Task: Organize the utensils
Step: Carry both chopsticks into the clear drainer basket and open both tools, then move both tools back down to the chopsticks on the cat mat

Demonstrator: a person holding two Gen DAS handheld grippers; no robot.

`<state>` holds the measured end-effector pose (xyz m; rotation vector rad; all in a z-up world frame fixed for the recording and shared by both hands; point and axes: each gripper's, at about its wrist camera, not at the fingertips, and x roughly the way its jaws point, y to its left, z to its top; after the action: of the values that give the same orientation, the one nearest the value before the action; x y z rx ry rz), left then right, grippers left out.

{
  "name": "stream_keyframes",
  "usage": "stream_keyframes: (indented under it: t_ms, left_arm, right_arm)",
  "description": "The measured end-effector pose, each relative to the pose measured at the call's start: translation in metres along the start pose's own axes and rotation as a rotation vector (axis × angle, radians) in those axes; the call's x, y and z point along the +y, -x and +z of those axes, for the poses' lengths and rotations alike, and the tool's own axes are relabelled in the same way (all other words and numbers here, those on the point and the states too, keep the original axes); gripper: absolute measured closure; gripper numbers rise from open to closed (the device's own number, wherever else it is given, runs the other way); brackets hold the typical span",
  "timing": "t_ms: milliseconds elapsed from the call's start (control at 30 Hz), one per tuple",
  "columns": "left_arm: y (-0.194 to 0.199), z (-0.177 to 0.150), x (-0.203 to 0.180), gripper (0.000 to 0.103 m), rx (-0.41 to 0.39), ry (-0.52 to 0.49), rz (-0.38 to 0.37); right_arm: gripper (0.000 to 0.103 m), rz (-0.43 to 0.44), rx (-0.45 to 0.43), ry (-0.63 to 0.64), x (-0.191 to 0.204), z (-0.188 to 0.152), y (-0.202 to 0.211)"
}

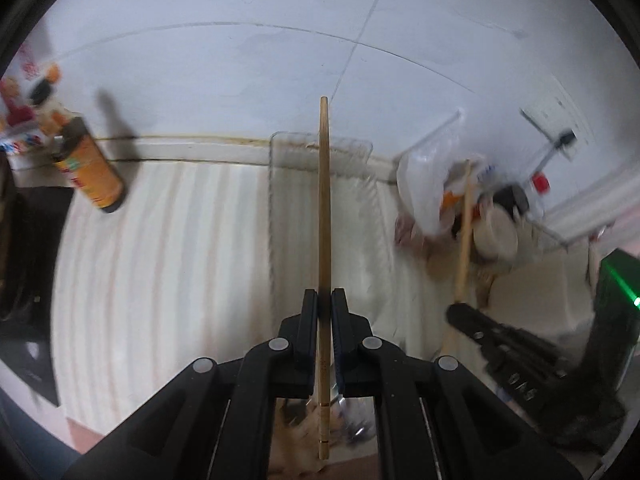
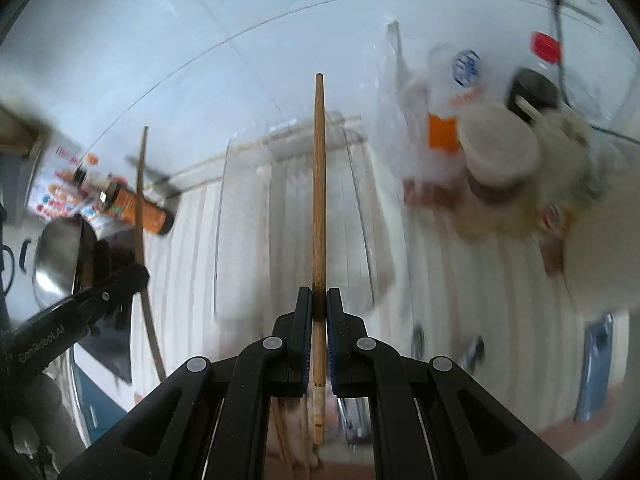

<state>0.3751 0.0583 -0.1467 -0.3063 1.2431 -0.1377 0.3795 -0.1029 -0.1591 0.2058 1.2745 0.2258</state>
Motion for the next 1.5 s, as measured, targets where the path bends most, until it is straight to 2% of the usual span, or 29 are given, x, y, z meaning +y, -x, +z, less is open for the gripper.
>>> stream_keyframes:
  t_ms: [133, 233, 367, 433, 467, 500, 533, 600, 667, 733, 767, 800, 833, 867, 900, 967, 1133, 1500]
  left_arm:
    - [-0.039, 0.034, 0.004, 0.099, 0.060, 0.071, -0.006]
    - [-0.064, 0.048, 0.004, 0.098, 0.100, 0.088, 0.000]
    - [-0.081, 0.052, 0.005, 0.097, 0.128, 0.089, 0.055]
    - [-0.080, 0.052, 0.007, 0.096, 0.122, 0.093, 0.066]
    - [-0.078, 0.051, 0.008, 0.093, 0.114, 0.093, 0.075]
    - [-0.074, 0.049, 0.009, 0.088, 0.104, 0.089, 0.091]
    - [-0.071, 0.046, 0.011, 0.083, 0.096, 0.082, 0.113]
    - [-0.061, 0.040, 0.012, 0.054, 0.061, 0.066, 0.158]
    - [-0.052, 0.033, 0.013, 0.041, 0.017, 0.054, 0.202]
    - [-0.041, 0.023, 0.014, 0.025, -0.046, 0.032, 0.262]
    - [-0.037, 0.018, 0.015, 0.008, -0.070, 0.024, 0.288]
    - [-0.032, 0.013, 0.016, 0.000, -0.095, 0.020, 0.303]
    - [-0.028, 0.006, 0.017, 0.000, -0.117, 0.014, 0.315]
    - [-0.026, 0.002, 0.018, 0.000, -0.126, 0.005, 0.330]
    - [-0.024, -0.004, 0.017, 0.000, -0.133, -0.008, 0.351]
    - [-0.020, -0.014, 0.018, 0.000, -0.157, -0.022, 0.385]
    - [-0.009, -0.039, 0.013, 0.000, -0.184, -0.042, 0.399]
    - [0.051, -0.082, -0.014, 0.000, -0.296, -0.089, 0.346]
  right_arm:
    - [0.096, 0.017, 0.062, 0.020, 0.001, 0.040, -0.045]
    - [0.096, 0.008, 0.101, 0.045, 0.000, 0.054, -0.077]
    - [0.096, -0.015, 0.173, 0.083, 0.003, 0.059, -0.112]
    - [0.090, -0.019, 0.193, 0.073, -0.001, 0.057, -0.119]
    - [0.077, -0.015, 0.193, 0.065, -0.003, 0.055, -0.118]
    - [0.062, -0.020, 0.184, 0.060, -0.006, 0.053, -0.116]
    - [0.060, -0.028, 0.167, 0.060, -0.008, 0.051, -0.112]
    - [0.058, -0.039, 0.147, 0.046, -0.014, 0.047, -0.104]
    - [0.055, -0.053, 0.132, 0.042, -0.016, 0.041, -0.095]
    - [0.049, -0.111, 0.088, 0.068, -0.012, 0.032, -0.079]
    - [0.044, -0.157, 0.060, 0.088, -0.012, 0.027, -0.073]
    - [0.035, -0.198, 0.027, 0.110, -0.010, 0.022, -0.068]
    - [0.028, -0.233, 0.002, 0.132, -0.007, 0.017, -0.063]
    - [0.015, -0.262, -0.019, 0.152, -0.005, 0.012, -0.061]
    - [0.006, -0.285, -0.034, 0.169, -0.004, 0.006, -0.057]
    - [0.004, -0.323, -0.061, 0.184, -0.004, -0.005, -0.052]
    - [0.001, -0.340, -0.110, 0.173, -0.011, -0.026, -0.031]
    - [0.001, -0.301, -0.290, 0.153, 0.002, -0.069, 0.058]
